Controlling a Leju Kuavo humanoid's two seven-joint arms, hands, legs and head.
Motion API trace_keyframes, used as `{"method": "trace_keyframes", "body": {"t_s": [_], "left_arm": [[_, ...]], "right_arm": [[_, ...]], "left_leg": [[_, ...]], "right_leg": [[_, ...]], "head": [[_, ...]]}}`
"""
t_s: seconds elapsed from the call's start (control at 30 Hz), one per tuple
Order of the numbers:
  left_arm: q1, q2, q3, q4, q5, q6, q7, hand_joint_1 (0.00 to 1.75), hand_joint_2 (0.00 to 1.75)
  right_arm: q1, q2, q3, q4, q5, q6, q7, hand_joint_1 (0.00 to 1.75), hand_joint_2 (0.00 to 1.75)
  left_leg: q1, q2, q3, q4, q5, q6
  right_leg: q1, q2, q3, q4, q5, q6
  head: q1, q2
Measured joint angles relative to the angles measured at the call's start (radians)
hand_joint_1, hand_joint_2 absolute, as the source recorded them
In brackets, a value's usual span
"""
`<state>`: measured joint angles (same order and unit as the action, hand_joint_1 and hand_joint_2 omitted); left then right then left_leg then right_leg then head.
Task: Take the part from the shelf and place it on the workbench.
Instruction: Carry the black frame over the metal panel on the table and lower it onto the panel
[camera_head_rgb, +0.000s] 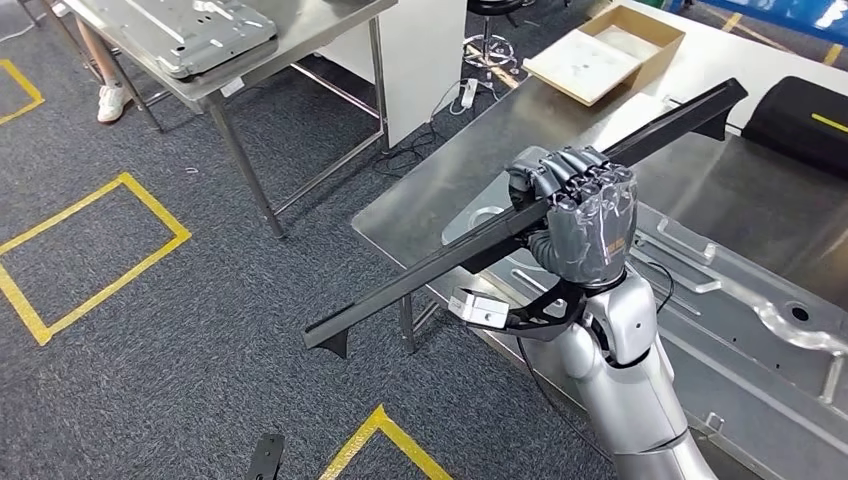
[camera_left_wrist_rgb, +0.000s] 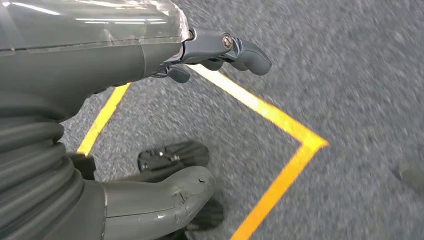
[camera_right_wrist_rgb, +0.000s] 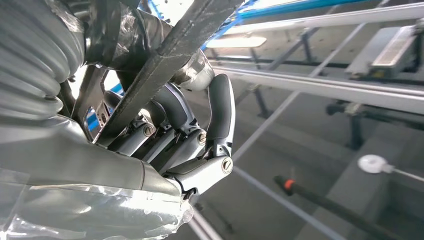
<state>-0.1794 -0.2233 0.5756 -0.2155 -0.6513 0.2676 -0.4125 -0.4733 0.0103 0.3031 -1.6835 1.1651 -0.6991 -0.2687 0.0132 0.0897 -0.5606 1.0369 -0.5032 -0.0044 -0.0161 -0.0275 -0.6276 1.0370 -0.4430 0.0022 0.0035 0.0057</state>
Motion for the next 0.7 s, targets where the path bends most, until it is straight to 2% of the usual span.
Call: {"method": "trace_keyframes", "body": {"t_s": [0.07,0.13,0.17,0.2,0.23,0.27,0.3,0.33,0.37,0.4,0.43,0.47,0.5,0.53,0.6,0.63,0.67,0.7], "left_arm": [[0.001,0.0,0.0,0.0,0.0,-0.003,0.0,0.0,1.75],[0.005,0.0,0.0,0.0,-0.001,-0.005,0.0,0.0,1.75],[0.007,0.0,0.0,0.0,-0.001,-0.006,0.0,0.0,1.75],[0.008,0.0,0.0,0.0,-0.002,-0.006,0.0,0.0,1.75],[0.008,0.001,0.0,0.0,-0.002,-0.006,0.0,0.0,1.75],[0.008,0.002,0.0,0.0,-0.003,-0.006,0.0,0.0,1.75],[0.008,0.003,0.0,0.0,-0.004,-0.006,0.0,0.0,1.75],[0.008,0.004,0.0,0.0,-0.006,-0.006,0.0,0.0,1.75],[0.008,0.005,0.0,0.0,-0.007,-0.006,0.0,0.0,1.75],[0.008,0.006,0.0,0.0,-0.008,-0.007,0.0,0.0,1.75],[0.007,0.006,0.0,0.0,-0.009,-0.007,0.0,0.0,1.75],[0.006,0.005,0.0,0.0,-0.01,-0.008,0.0,0.0,1.75],[0.005,0.004,0.0,0.0,-0.011,-0.008,0.0,0.0,1.75],[0.004,0.003,0.0,0.0,-0.012,-0.008,0.0,0.0,1.75],[0.004,0.002,0.0,0.0,-0.012,-0.009,-0.001,0.0,1.75],[0.005,0.003,0.0,0.0,-0.012,-0.009,-0.001,0.0,1.75],[0.007,0.003,0.0,0.0,-0.012,-0.009,-0.001,0.0,1.75],[0.007,0.003,0.0,0.0,-0.012,-0.009,-0.001,0.0,1.75]], "right_arm": [[-0.004,0.0,0.0,0.002,-0.002,0.0,0.002,1.75,1.75],[-0.006,0.0,-0.001,0.007,-0.004,0.0,0.005,1.75,1.75],[-0.005,0.0,-0.001,0.01,-0.004,0.0,0.005,1.75,1.75],[-0.005,0.0,-0.002,0.013,-0.005,0.0,0.006,1.75,1.75],[-0.005,0.0,-0.003,0.015,-0.006,0.0,0.006,1.75,1.75],[-0.006,0.0,-0.004,0.016,-0.007,0.0,0.006,1.75,1.75],[-0.007,0.0,-0.006,0.017,-0.009,0.0,0.007,1.75,1.75],[-0.009,0.0,-0.008,0.019,-0.011,0.0,0.007,1.75,1.75],[-0.01,0.0,-0.009,0.021,-0.015,0.0,0.007,1.75,1.75],[-0.011,-0.001,-0.012,0.024,-0.018,0.0,0.007,1.75,1.75],[-0.011,-0.001,-0.015,0.026,-0.021,0.0,0.007,1.75,1.75],[-0.01,-0.002,-0.018,0.028,-0.024,0.0,0.007,1.75,1.75],[-0.011,-0.004,-0.022,0.03,-0.026,0.0,0.007,1.75,1.75],[-0.014,-0.005,-0.024,0.031,-0.027,0.0,0.007,1.75,1.75],[-0.018,-0.006,-0.027,0.035,-0.029,0.0,0.007,1.75,1.75],[-0.017,-0.006,-0.027,0.037,-0.029,0.0,0.007,1.75,1.75],[-0.016,-0.007,-0.027,0.04,-0.029,0.0,0.007,1.75,1.75],[-0.015,-0.007,-0.027,0.042,-0.029,0.0,0.007,1.75,1.75]], "left_leg": [[0.005,-0.051,-0.038,0.09,-0.055,-0.005],[0.006,-0.077,-0.102,0.225,-0.111,-0.006],[0.006,-0.08,-0.124,0.266,-0.118,-0.005],[0.006,-0.082,-0.13,0.27,-0.103,-0.003],[0.006,-0.086,-0.119,0.234,-0.07,0.001],[0.006,-0.099,-0.094,0.169,-0.028,0.006],[0.007,-0.122,-0.068,0.103,0.005,0.011],[0.007,-0.143,-0.047,0.049,0.026,0.015],[0.007,-0.159,-0.034,0.019,0.033,0.017],[0.006,-0.163,-0.03,0.01,0.03,0.018],[0.005,-0.155,-0.028,0.003,0.031,0.02],[0.005,-0.143,-0.026,-0.001,0.035,0.025],[0.007,-0.131,-0.024,-0.008,0.039,0.032],[0.009,-0.118,-0.021,-0.015,0.043,0.039],[0.008,-0.093,-0.019,-0.02,0.046,0.048],[0.006,-0.079,-0.02,-0.02,0.045,0.049],[0.005,-0.065,-0.02,-0.02,0.045,0.049],[0.005,-0.053,-0.02,-0.019,0.044,0.049]], "right_leg": [[-0.004,0.019,0.001,-0.002,0.002,-0.01],[-0.002,0.043,0.001,-0.001,0.002,-0.014],[-0.001,0.056,0.001,0.0,0.001,-0.015],[0.0,0.071,0.001,0.002,0.001,-0.015],[0.001,0.085,0.002,0.003,0.001,-0.015],[0.001,0.099,0.003,0.005,0.001,-0.014],[0.002,0.112,0.002,0.007,0.0,-0.012],[0.001,0.124,-0.001,0.009,0.0,-0.009],[-0.001,0.135,-0.005,0.01,0.002,-0.004],[-0.003,0.146,-0.009,0.009,0.005,0.003],[-0.005,0.157,-0.012,0.006,0.009,0.011],[-0.007,0.157,-0.014,0.004,0.01,0.018],[-0.004,0.142,-0.018,0.012,0.003,0.023],[-0.002,0.116,-0.03,0.037,-0.014,0.027],[0.001,0.057,-0.081,0.147,-0.074,0.03],[0.0,0.043,-0.112,0.212,-0.101,0.033],[-0.001,0.036,-0.133,0.257,-0.115,0.034],[-0.002,0.032,-0.138,0.269,-0.109,0.035]], "head": [[0.0,0.0],[0.0,0.0],[0.0,0.0],[0.0,0.0],[0.0,0.0],[0.0,0.0],[0.0,0.0],[0.0,0.0],[0.0,0.0],[0.0,0.0],[0.0,0.0],[0.0,0.0],[0.001,0.0],[0.003,0.0],[0.006,0.0],[0.005,0.0],[0.006,0.0],[0.006,0.0]]}}
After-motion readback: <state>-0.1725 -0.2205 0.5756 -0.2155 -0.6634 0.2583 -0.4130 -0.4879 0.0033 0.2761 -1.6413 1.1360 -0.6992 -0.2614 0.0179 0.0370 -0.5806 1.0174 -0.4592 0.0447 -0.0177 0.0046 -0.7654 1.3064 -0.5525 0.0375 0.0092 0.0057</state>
